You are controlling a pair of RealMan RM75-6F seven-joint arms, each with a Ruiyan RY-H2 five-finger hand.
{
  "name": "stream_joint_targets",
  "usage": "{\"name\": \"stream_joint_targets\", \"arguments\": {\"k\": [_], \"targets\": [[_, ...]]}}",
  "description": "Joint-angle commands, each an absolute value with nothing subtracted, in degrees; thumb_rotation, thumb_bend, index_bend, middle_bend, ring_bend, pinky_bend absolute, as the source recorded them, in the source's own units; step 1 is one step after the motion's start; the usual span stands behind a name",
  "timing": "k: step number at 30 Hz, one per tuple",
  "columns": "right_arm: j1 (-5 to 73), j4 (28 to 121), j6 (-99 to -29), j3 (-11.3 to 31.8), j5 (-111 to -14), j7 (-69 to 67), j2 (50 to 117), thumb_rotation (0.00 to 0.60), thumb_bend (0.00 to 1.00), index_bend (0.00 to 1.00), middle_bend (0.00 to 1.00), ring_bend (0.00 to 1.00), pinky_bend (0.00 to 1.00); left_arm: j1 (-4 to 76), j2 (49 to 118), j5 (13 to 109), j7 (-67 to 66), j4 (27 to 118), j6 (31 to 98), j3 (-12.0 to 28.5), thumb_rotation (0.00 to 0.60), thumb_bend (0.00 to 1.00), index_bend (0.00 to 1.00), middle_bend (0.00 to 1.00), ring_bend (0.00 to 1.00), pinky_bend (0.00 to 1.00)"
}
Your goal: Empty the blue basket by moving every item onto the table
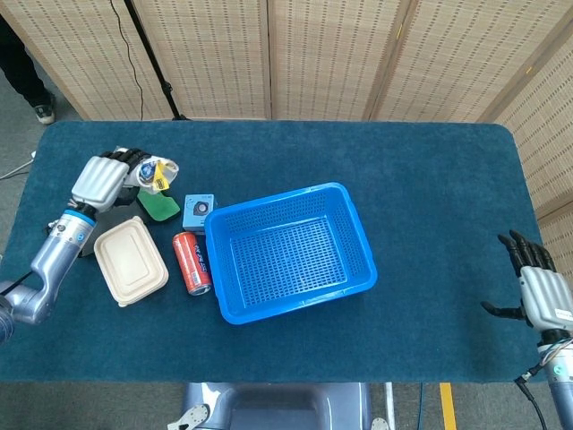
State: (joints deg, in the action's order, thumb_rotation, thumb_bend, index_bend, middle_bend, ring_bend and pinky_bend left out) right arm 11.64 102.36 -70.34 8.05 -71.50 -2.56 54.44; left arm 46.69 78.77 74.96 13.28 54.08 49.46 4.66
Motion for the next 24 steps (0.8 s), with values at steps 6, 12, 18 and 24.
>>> {"name": "stream_joint_targets", "arguments": {"k": [6,12,18,24], "targets": [[12.17,102.22,-69.71,7.98,-70.69,-1.69,54.81,0.600,0.00,0.00,0.00,0.00,0.00,46.69,77.80,65.37,14.38,56.01,33.34,6.42,0.600,0.16,0.00,0.00,0.00,0.00],[12.00,102.44,-69.98,7.83,-71.10,-2.12,54.55,0.600,0.00,0.00,0.00,0.00,0.00,41.65,68.92,66.78,17.76,70.00,43.78,9.76,0.594,0.05,0.00,0.00,0.00,0.00],[11.55,102.91,-71.14,7.52,-72.67,-2.53,54.31,0.600,0.00,0.00,0.00,0.00,0.00,31.05,61.71,71.90,17.53,82.00,59.26,7.06,0.600,0.04,0.00,0.00,0.00,0.00],[11.56,102.31,-71.81,7.30,-73.72,-1.94,54.97,0.600,0.00,0.00,0.00,0.00,0.00,23.18,61.29,72.91,16.51,86.08,68.45,4.25,0.600,0.04,0.00,0.00,0.00,0.00]]}}
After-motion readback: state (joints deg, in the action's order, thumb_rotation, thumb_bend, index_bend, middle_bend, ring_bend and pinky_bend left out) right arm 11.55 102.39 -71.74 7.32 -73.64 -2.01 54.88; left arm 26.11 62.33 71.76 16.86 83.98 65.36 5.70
